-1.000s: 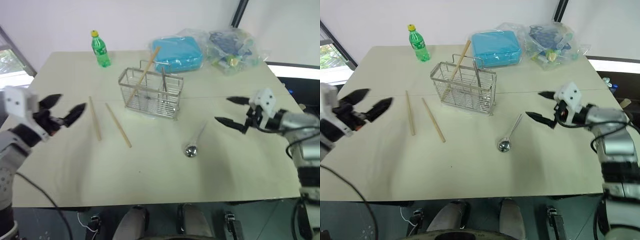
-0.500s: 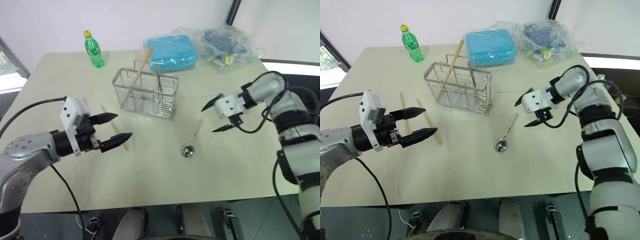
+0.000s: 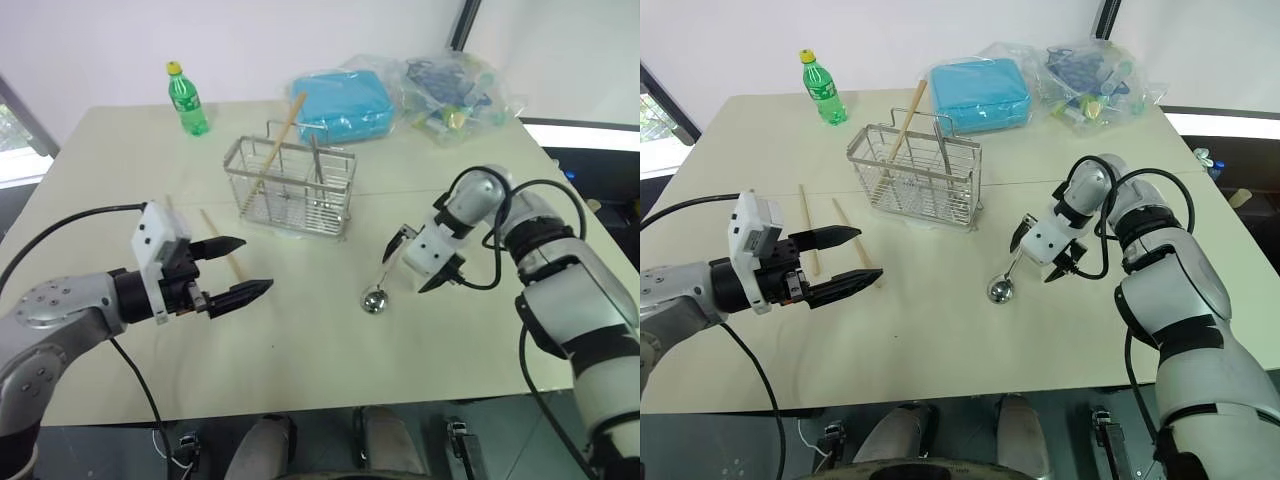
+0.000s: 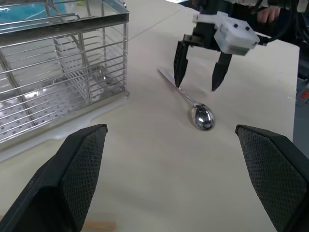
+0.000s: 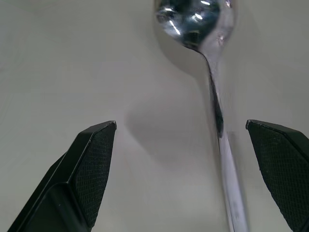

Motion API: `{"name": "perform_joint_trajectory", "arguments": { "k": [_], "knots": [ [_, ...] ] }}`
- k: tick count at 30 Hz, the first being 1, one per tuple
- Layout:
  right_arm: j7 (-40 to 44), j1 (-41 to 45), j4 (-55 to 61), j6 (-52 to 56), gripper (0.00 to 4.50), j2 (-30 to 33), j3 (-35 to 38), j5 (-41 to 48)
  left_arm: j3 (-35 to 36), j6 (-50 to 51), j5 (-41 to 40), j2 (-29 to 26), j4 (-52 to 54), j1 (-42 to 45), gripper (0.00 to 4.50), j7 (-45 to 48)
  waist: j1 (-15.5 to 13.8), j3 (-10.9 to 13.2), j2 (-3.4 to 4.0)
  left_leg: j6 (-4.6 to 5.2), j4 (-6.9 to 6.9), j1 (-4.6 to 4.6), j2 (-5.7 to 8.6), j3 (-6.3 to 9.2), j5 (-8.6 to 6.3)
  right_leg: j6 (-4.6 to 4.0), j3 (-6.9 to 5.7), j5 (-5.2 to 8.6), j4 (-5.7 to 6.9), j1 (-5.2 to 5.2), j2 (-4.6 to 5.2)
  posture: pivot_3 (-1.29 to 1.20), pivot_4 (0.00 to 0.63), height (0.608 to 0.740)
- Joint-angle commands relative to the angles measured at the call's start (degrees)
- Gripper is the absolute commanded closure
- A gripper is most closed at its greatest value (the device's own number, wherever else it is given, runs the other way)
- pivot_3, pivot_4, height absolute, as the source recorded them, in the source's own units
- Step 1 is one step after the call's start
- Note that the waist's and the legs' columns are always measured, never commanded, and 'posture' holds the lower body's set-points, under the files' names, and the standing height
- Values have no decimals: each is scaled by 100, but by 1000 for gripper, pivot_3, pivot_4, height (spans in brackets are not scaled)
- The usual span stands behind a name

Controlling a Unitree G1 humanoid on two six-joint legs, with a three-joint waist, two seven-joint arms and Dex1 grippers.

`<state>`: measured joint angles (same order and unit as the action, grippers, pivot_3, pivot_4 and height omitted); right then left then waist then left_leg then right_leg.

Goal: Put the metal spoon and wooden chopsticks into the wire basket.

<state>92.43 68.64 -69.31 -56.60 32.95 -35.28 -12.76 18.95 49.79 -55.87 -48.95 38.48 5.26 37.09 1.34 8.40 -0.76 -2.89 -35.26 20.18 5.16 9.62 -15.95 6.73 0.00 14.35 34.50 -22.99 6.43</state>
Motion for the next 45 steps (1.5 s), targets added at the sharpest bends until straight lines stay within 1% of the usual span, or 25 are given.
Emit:
{"name": "perform_joint_trajectory", "arguments": {
  "k": [1,5,12,13,14,17,18,20,21,26,29,31,33,35,37,40,43,45],
  "knots": [
    [7,290,-27,-106,29,-190,-33,84,168,-20,-163,-13,207,-13,0,-158,2,0,0,-1,0,0,0,-1,0,0,2,0,3,-2,0,0,150,725],
    [7,286,-21,-182,29,-428,-171,171,261,-72,-227,7,236,-71,0,-319,-9,-1,-1,-3,0,2,0,-2,2,0,5,0,10,-9,0,0,150,725],
    [7,211,15,-347,29,-590,-407,297,300,-132,-301,14,288,-126,0,-476,-26,-2,-3,-4,-2,2,2,-1,2,-1,6,0,24,-13,0,0,150,725],
    [7,204,17,-358,573,-590,-432,322,306,-139,-311,13,293,-131,0,-494,-23,-2,-3,-5,-2,1,2,-2,3,-1,6,0,27,-13,0,0,150,725],
    [7,196,16,-379,886,-606,-434,343,313,-149,-322,15,277,-109,0,-516,-19,-2,-3,-5,-2,1,2,-2,3,-1,6,0,34,-15,0,0,150,725],
    [7,181,8,-480,2325,-625,-405,331,334,-157,-370,10,231,-33,0,-572,-17,-2,-3,-9,-2,0,2,-2,5,-2,8,1,48,-21,0,0,150,725],
    [7,178,1,-522,2891,-626,-383,323,334,-156,-380,5,224,-10,0,-582,-16,-2,-3,-9,-2,0,2,-2,5,-2,8,1,48,-22,0,0,150,725],
    [7,165,-2,-540,3848,-639,-332,381,330,-154,-400,-5,200,43,0,-598,-15,-2,-3,-10,-2,-1,1,-3,6,-2,8,1,49,-23,-1,0,150,725],
    [7,158,-2,-534,4447,-645,-313,419,327,-153,-408,-10,187,66,0,-604,-15,-2,-4,-10,-2,-1,1,-2,6,-2,8,1,49,-23,-1,0,150,725],
    [7,115,46,-540,4481,-617,-353,587,303,-160,-420,-20,67,233,0,-627,-15,-2,-4,-11,-2,-2,1,-3,6,-2,8,1,53,-23,-1,0,150,725],
    [7,63,117,-502,4481,-579,-233,700,284,-166,-384,-33,17,295,0,-597,-15,-3,-5,-11,-2,-2,1,-4,7,-2,9,1,53,-22,-1,0,150,725],
    [7,25,218,-346,4481,-565,-71,909,280,-178,-358,-53,-11,333,0,-573,-16,-3,-5,-11,-2,-2,1,-4,7,-2,9,1,54,-22,-1,0,150,725],
    [7,-60,560,133,4481,-498,44,1401,309,-196,-340,-72,-62,387,0,-556,-17,-3,-5,-11,-2,-2,1,-3,7,-2,9,1,54,-22,-1,0,150,725],
    [7,-256,1373,979,4481,-244,74,2175,354,-228,-297,-107,-141,463,0,-528,-21,-3,-5,-11,-2,-1,1,-2,7,-2,9,1,54,-23,-1,0,150,725],
    [7,-543,2547,2079,4481,154,213,2938,414,-260,-243,-158,-267,562,0,-477,-42,-3,-5,-11,-3,2,1,0,7,-2,9,1,54,-23,-1,0,150,725],
    [7,-1080,4429,3558,4481,881,651,3709,490,-320,-185,-225,-477,723,0,-416,-86,-4,-5,-10,-4,8,2,4,6,-2,8,1,52,-25,0,0,150,725],
    [-343,-1542,6354,6086,4481,1605,1401,5060,509,-402,-63,-312,-723,920,0,-301,-105,-3,-5,-2,-7,17,3,6,2,-2,6,1,45,-26,2,0,150,725],
    [-871,-1646,7070,7334,4481,1787,1944,5906,487,-434,-7,-360,-871,1065,0,-209,-75,-4,-7,27,-10,19,4,3,-15,-3,6,2,38,-29,6,0,150,725]
  ]
}}
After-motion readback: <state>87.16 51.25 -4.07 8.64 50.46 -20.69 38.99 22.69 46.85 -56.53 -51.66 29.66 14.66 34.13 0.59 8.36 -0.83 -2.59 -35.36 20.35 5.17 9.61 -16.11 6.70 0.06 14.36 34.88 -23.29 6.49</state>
